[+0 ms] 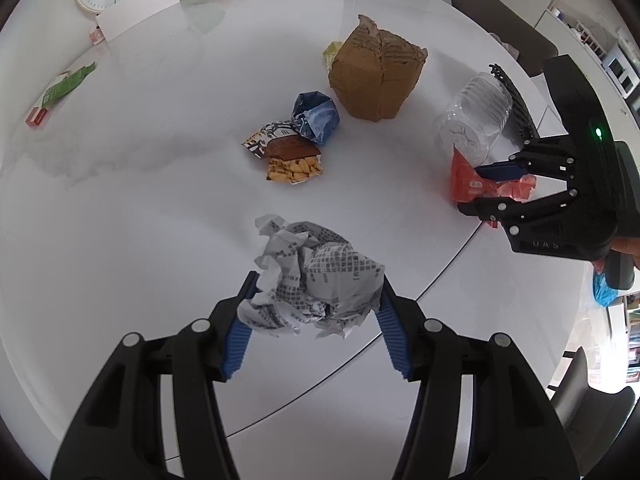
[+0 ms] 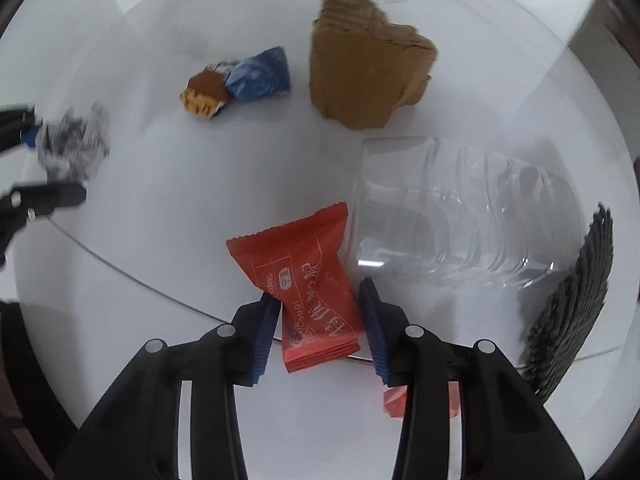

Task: Collect trash
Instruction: 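Carry the white paper with the left gripper while the right carries the wrapper to the bin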

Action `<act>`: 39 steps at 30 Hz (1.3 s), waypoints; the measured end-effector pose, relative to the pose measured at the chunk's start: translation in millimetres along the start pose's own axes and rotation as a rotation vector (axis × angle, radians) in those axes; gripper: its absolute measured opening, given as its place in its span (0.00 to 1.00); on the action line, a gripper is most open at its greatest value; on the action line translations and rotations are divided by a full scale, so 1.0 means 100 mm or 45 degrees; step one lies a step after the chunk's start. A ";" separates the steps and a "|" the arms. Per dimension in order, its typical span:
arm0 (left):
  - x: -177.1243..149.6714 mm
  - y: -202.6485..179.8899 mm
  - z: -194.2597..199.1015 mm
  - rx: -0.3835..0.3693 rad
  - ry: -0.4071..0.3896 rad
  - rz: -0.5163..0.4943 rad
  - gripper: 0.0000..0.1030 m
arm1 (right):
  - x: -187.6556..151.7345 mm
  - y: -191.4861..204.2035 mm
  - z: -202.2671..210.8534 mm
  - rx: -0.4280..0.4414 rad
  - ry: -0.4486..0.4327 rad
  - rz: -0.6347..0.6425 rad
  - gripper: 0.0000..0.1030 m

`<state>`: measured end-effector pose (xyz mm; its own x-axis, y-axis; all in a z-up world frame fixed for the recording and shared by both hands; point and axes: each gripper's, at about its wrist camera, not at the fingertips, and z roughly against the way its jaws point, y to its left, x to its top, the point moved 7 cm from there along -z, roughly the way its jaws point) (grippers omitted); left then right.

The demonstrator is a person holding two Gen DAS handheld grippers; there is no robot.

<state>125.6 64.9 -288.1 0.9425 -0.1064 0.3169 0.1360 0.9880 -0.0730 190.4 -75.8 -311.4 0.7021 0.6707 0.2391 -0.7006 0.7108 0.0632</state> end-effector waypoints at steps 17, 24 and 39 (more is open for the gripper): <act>-0.33 -0.81 0.65 -0.098 -0.125 -0.353 0.54 | -1.24 0.29 1.24 0.007 -0.312 -0.651 0.37; -0.74 -1.57 0.81 -0.227 -0.108 -0.591 0.54 | -2.50 0.55 1.43 -0.107 -0.317 -0.954 0.37; -1.61 -3.05 0.94 -0.470 -0.010 -1.107 0.54 | -4.22 0.90 1.81 -0.335 -0.367 -1.454 0.38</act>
<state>-96.8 -209.1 -227.6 0.4634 -0.7871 0.4071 0.8795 0.4648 -0.1024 -191.9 -332.8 -230.8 0.8221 -0.4211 0.3832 0.3769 0.9070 0.1881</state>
